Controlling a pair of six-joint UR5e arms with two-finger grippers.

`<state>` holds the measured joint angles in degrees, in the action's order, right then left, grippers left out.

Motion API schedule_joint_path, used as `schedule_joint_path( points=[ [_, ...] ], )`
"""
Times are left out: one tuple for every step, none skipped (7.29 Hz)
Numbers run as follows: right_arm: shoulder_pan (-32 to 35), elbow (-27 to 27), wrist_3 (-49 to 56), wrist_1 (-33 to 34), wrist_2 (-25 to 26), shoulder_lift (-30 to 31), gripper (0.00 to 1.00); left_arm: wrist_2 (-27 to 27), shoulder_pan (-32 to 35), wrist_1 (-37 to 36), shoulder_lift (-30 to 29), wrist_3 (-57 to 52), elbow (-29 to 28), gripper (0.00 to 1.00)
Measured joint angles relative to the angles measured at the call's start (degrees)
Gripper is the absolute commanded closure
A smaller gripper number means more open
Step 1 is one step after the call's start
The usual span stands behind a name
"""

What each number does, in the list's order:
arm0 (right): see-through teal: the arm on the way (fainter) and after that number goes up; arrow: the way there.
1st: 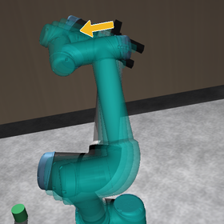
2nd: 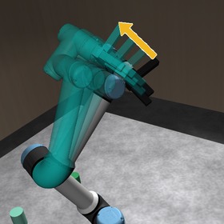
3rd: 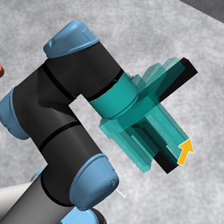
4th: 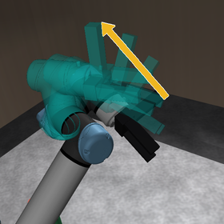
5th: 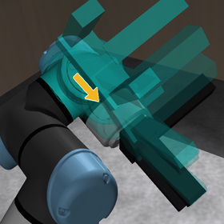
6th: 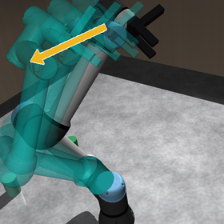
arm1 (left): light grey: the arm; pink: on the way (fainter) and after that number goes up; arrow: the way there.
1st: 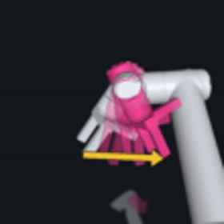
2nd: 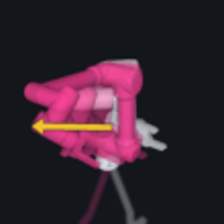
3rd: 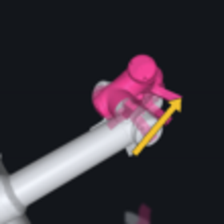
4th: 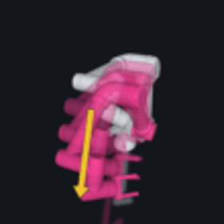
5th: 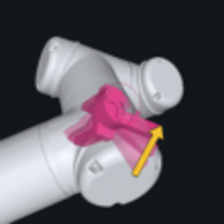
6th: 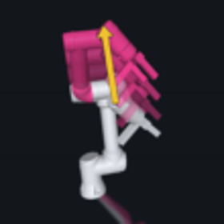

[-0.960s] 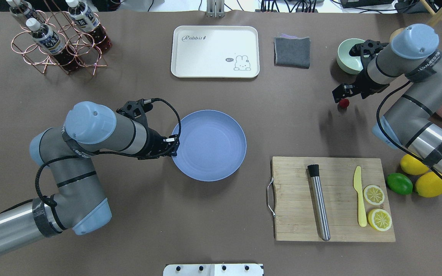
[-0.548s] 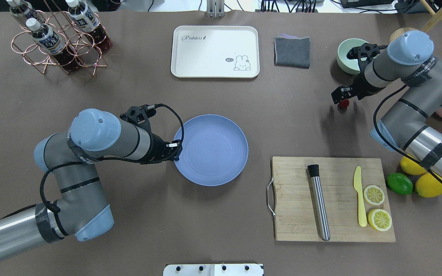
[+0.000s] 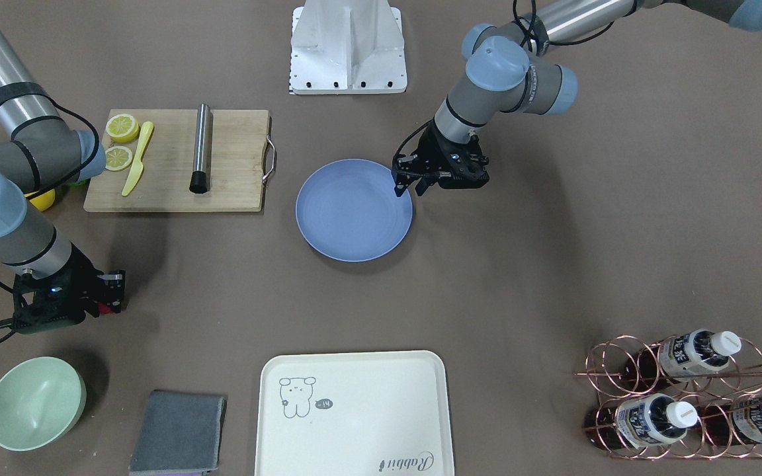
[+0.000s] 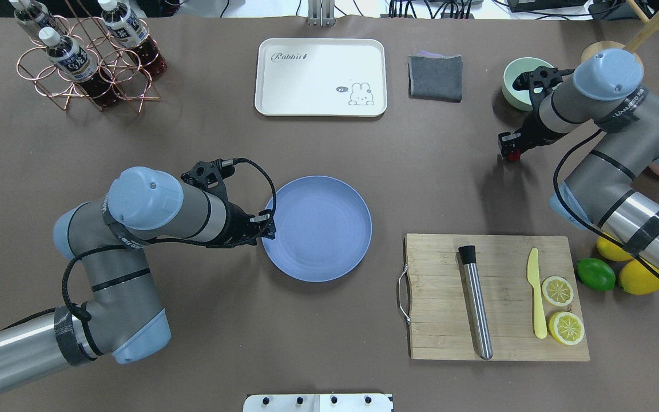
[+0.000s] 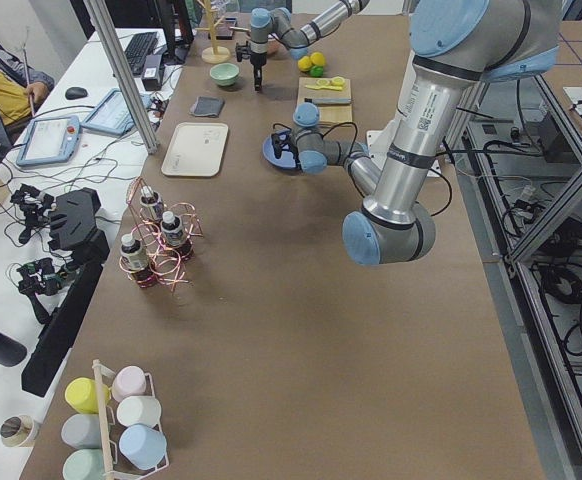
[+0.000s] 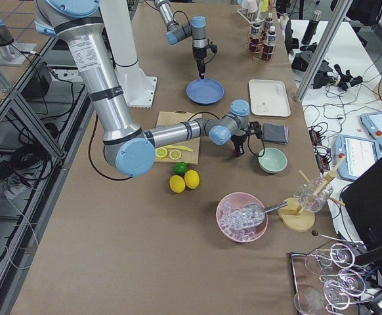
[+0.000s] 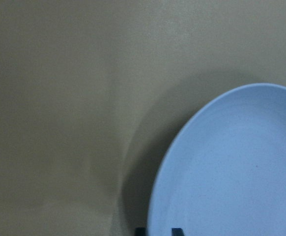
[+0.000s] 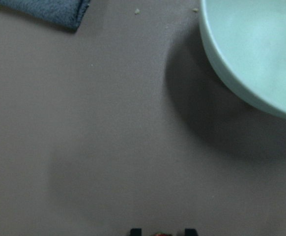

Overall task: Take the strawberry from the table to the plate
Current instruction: 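Grasp the red strawberry with the right gripper and lift it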

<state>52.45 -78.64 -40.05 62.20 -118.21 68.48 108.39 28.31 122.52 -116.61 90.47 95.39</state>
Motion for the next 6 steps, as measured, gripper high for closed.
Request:
schedule_joint_path(
  points=[
    [-0.1,-1.1,-0.1,0.1,0.1,-0.4,1.00,0.0,0.0,0.0,0.0,0.0,0.1,0.17],
    [-0.3,-2.9,-0.2,0.1,0.7,-1.5,1.00,-0.1,0.0,0.0,0.0,0.0,0.1,0.17],
    [-1.1,-4.9,-0.4,0.1,1.7,-3.4,1.00,-0.3,0.0,0.0,-0.1,0.1,0.1,0.19],
    [-3.0,-6.1,-1.6,0.1,2.8,-5.6,1.00,-0.3,0.2,0.0,0.0,0.0,0.1,0.20],
    [-5.7,-6.6,-4.0,0.1,4.5,-8.1,1.00,-0.3,1.1,0.1,0.2,-0.3,0.4,0.19],
    [-8.9,-6.9,-7.3,0.2,7.0,-10.7,1.00,-0.2,3.0,0.1,0.4,-1.9,0.7,0.18]
  ],
)
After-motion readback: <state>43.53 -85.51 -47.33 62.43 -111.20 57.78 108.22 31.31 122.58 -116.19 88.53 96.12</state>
